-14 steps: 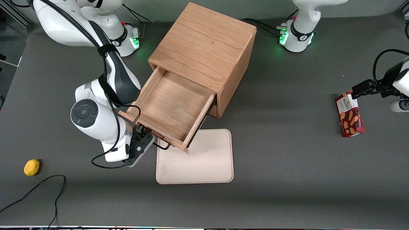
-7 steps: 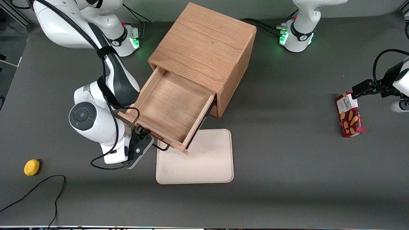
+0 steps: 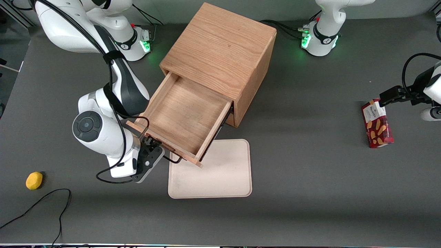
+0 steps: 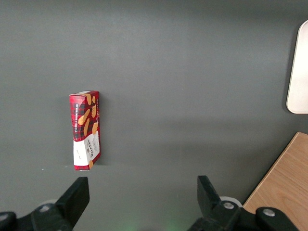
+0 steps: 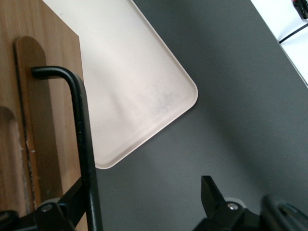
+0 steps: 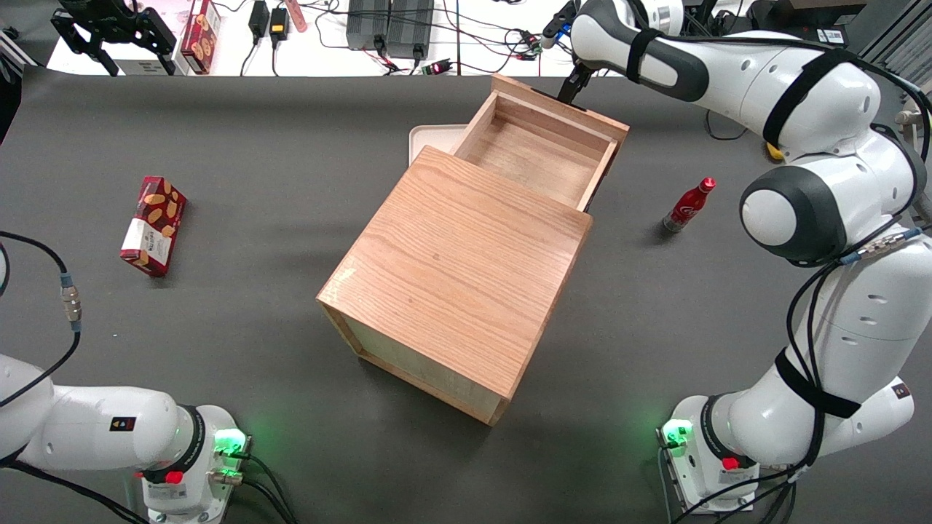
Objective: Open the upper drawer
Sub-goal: 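Keep pulling the drawer handle further out with the right gripper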
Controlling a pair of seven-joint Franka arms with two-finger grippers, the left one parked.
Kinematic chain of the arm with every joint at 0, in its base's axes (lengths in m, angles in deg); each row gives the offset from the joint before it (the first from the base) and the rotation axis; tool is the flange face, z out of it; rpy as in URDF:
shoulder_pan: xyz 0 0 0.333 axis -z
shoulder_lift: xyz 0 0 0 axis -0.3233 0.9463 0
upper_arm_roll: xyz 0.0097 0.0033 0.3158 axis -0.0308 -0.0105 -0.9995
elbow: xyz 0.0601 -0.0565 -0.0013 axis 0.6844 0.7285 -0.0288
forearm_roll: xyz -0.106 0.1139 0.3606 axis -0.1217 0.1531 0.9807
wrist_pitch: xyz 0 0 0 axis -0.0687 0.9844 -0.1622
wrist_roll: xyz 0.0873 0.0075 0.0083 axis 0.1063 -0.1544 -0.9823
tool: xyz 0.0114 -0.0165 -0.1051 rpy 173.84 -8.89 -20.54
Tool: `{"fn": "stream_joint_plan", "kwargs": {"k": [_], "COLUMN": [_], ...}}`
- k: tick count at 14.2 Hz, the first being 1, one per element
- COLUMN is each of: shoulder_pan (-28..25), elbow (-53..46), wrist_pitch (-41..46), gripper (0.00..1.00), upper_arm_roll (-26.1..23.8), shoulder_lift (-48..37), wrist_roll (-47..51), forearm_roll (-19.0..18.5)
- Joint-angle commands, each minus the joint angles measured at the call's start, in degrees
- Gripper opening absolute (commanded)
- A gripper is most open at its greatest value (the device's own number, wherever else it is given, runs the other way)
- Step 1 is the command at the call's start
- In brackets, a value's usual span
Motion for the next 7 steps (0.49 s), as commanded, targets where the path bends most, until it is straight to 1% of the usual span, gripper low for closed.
{"fn": "stream_joint_plan", "kwargs": {"k": [1, 7], "shoulder_pan": [0.4, 0.4], "elbow": [-4.1, -7.3], "wrist_pitch": [4.1, 10.8], "gripper": [1.00, 1.00], "upper_arm_roll": [0.5, 0.5], "shoulder_lift": [0.7, -0.9], "wrist_roll": [-0.8, -0.7], "forearm_roll": [0.3, 0.3]}}
